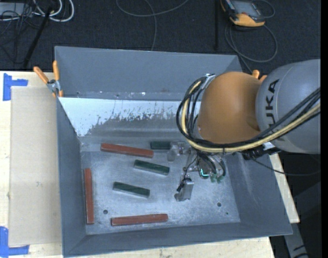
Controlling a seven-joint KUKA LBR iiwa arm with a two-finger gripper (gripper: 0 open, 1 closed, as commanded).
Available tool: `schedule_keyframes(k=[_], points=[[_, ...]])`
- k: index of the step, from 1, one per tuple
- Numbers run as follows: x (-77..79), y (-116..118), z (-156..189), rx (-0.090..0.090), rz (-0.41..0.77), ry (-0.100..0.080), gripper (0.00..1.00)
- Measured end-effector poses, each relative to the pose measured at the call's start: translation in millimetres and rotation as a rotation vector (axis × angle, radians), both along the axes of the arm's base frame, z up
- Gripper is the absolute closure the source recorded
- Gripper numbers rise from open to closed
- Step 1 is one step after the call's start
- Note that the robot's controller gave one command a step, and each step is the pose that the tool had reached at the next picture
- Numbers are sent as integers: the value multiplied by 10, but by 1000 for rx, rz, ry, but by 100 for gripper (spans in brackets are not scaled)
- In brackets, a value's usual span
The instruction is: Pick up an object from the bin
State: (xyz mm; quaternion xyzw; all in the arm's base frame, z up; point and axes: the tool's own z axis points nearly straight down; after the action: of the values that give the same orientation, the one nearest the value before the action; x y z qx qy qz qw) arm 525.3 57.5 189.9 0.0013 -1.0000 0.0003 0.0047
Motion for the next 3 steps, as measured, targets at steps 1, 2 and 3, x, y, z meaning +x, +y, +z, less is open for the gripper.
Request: schedule_keyframes(k=[1, 2, 3], points=[[102, 1059, -1247, 2, 45, -1, 0], [313, 855, -885, 1, 18, -13, 0], [84, 945, -905, 0, 40, -6, 0]])
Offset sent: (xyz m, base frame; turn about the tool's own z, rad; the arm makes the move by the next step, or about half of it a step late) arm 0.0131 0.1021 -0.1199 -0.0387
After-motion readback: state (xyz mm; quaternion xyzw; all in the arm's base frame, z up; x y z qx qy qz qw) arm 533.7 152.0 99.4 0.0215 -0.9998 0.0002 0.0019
